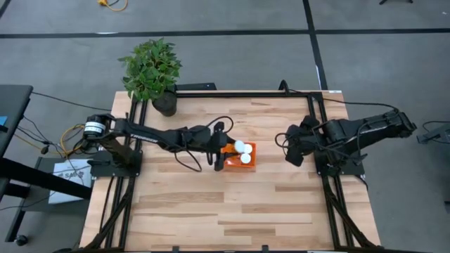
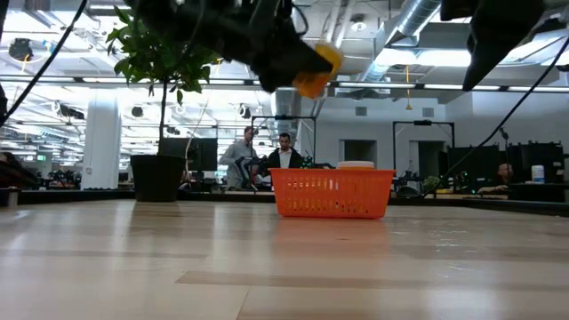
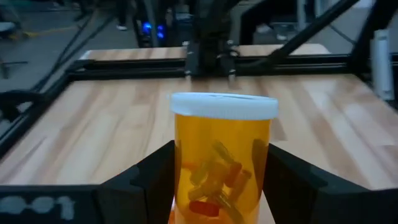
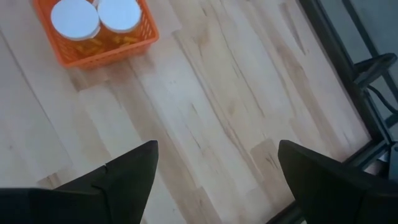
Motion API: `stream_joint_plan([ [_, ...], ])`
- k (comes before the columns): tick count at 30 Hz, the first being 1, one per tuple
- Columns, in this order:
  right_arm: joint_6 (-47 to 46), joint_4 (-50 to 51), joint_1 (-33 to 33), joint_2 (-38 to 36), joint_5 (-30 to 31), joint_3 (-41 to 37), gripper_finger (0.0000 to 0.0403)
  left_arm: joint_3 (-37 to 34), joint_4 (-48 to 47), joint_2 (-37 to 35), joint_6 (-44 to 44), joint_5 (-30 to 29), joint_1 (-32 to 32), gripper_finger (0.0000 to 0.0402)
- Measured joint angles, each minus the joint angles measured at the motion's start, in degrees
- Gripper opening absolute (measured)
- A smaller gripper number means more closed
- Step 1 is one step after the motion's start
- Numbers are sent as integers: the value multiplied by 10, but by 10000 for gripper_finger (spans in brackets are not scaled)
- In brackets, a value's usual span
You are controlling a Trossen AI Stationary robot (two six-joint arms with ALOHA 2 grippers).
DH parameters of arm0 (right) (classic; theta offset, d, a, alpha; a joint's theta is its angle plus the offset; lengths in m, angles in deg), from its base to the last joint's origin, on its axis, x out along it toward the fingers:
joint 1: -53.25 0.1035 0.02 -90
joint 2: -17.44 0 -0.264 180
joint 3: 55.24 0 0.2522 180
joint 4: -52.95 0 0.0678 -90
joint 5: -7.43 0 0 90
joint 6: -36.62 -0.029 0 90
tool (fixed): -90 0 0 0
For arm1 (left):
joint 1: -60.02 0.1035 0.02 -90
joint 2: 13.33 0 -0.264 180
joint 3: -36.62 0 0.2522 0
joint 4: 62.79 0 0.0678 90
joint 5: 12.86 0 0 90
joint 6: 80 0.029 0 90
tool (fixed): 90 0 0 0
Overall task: Pick and place pill bottles into a basket
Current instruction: Put the orange medicine bottle into the orange basket
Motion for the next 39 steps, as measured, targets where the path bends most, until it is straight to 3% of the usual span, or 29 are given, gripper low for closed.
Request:
stream_joint_plan([
  [5, 17, 0, -11, 0, 0, 0, 325, -58, 108, 7, -9, -40, -4, 194],
  [12, 25, -2, -35, 0, 0, 0, 325, -83, 165, 8, 7, -64, -5, 194],
  [16, 25, -3, -38, 0, 0, 0, 325, -82, 192, 24, 5, -57, -6, 194],
  [24, 29, -8, -38, 0, -2, 0, 325, -75, 275, 101, -94, 20, 8, 194],
  [39, 59, -8, -38, 0, -3, 0, 325, -76, 329, 166, -137, 21, 6, 194],
])
